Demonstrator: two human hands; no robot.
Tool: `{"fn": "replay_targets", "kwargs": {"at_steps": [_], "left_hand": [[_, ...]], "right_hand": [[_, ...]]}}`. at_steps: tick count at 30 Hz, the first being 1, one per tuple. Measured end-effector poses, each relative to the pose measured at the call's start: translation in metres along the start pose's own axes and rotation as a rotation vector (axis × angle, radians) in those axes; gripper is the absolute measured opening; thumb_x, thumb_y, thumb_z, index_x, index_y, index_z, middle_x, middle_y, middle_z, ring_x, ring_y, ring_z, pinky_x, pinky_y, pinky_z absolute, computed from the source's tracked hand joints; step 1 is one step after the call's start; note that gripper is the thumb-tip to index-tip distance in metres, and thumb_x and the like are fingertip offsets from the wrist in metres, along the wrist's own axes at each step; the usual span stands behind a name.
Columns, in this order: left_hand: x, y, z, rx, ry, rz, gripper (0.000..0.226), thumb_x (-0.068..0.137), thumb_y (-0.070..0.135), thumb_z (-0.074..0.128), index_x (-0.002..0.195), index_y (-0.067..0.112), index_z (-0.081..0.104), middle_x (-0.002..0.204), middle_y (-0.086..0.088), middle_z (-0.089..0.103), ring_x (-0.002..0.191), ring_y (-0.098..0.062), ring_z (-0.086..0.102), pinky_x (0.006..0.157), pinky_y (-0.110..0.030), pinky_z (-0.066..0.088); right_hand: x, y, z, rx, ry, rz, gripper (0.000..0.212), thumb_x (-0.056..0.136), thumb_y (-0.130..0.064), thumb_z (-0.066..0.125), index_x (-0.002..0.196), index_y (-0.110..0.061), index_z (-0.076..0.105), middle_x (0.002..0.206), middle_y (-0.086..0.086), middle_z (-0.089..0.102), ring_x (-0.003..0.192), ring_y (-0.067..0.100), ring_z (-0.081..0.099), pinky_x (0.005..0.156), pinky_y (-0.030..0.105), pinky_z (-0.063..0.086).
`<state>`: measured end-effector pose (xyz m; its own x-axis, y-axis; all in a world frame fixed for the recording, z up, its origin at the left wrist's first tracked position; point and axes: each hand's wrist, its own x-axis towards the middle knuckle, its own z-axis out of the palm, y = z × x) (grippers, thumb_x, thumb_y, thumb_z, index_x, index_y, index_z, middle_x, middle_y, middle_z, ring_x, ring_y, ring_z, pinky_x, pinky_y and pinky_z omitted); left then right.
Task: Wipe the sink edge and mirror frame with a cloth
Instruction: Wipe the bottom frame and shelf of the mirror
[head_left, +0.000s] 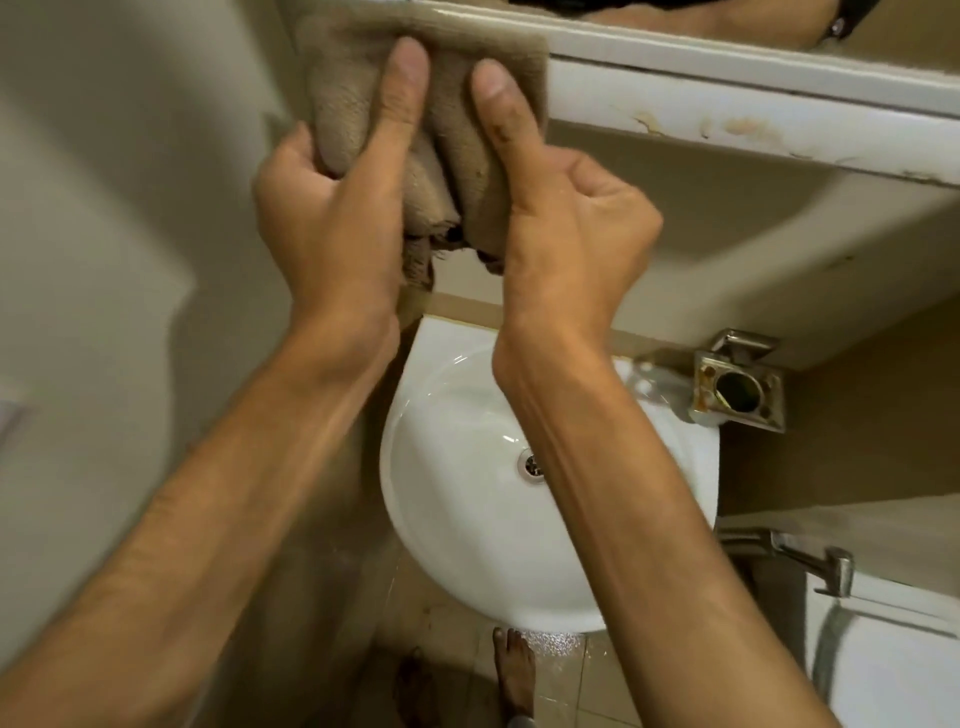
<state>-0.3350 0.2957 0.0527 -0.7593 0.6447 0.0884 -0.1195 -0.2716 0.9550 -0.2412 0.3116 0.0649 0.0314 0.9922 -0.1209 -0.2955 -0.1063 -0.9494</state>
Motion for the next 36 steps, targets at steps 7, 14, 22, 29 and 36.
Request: {"fn": "replay_targets", "kwargs": {"at_steps": [7, 14, 22, 29, 36], "left_hand": [[-0.036, -0.003, 0.037, -0.108, -0.132, -0.151, 0.043, 0.097, 0.023, 0.079, 0.110, -0.018, 0.071, 0.104, -0.025, 0.081, 0.101, -0.036, 0.080, 0.086, -0.044, 0.067], [-0.059, -0.003, 0.059, -0.037, -0.082, -0.170, 0.040, 0.093, 0.030, 0.082, 0.100, -0.009, 0.077, 0.094, -0.019, 0.083, 0.084, -0.025, 0.080, 0.074, -0.038, 0.066], [-0.062, 0.006, 0.067, 0.107, -0.032, -0.186, 0.030, 0.089, 0.038, 0.085, 0.082, 0.011, 0.075, 0.078, 0.001, 0.082, 0.076, -0.014, 0.078, 0.070, -0.030, 0.065], [-0.116, -0.021, 0.128, -0.069, -0.245, -0.268, 0.035, 0.090, 0.028, 0.086, 0.106, -0.002, 0.078, 0.097, -0.011, 0.084, 0.095, -0.023, 0.082, 0.087, -0.041, 0.067], [-0.078, -0.001, 0.083, 0.042, 0.021, -0.203, 0.029, 0.084, 0.035, 0.090, 0.083, 0.009, 0.077, 0.087, -0.005, 0.084, 0.086, -0.021, 0.082, 0.082, -0.044, 0.068]], "right_hand": [[0.009, -0.010, -0.046, -0.010, 0.103, -0.048, 0.034, 0.079, -0.035, 0.093, 0.059, -0.018, 0.071, 0.063, 0.002, 0.073, 0.065, 0.014, 0.068, 0.067, 0.036, 0.061], [0.012, -0.017, -0.069, -0.019, 0.098, -0.063, 0.042, 0.081, -0.037, 0.091, 0.054, -0.018, 0.066, 0.055, 0.001, 0.060, 0.057, 0.013, 0.054, 0.060, 0.036, 0.055], [0.015, -0.025, -0.083, -0.059, 0.133, -0.021, 0.037, 0.072, -0.047, 0.095, 0.062, -0.016, 0.077, 0.056, -0.003, 0.069, 0.058, 0.010, 0.063, 0.073, 0.048, 0.064], [0.025, -0.043, -0.160, -0.012, 0.289, -0.196, 0.041, 0.080, -0.034, 0.093, 0.052, -0.020, 0.066, 0.053, 0.000, 0.057, 0.055, 0.012, 0.049, 0.058, 0.034, 0.053], [0.025, -0.038, -0.110, -0.173, 0.016, -0.091, 0.043, 0.079, -0.045, 0.091, 0.062, -0.009, 0.075, 0.063, 0.013, 0.073, 0.058, 0.025, 0.065, 0.066, 0.051, 0.063]]}}
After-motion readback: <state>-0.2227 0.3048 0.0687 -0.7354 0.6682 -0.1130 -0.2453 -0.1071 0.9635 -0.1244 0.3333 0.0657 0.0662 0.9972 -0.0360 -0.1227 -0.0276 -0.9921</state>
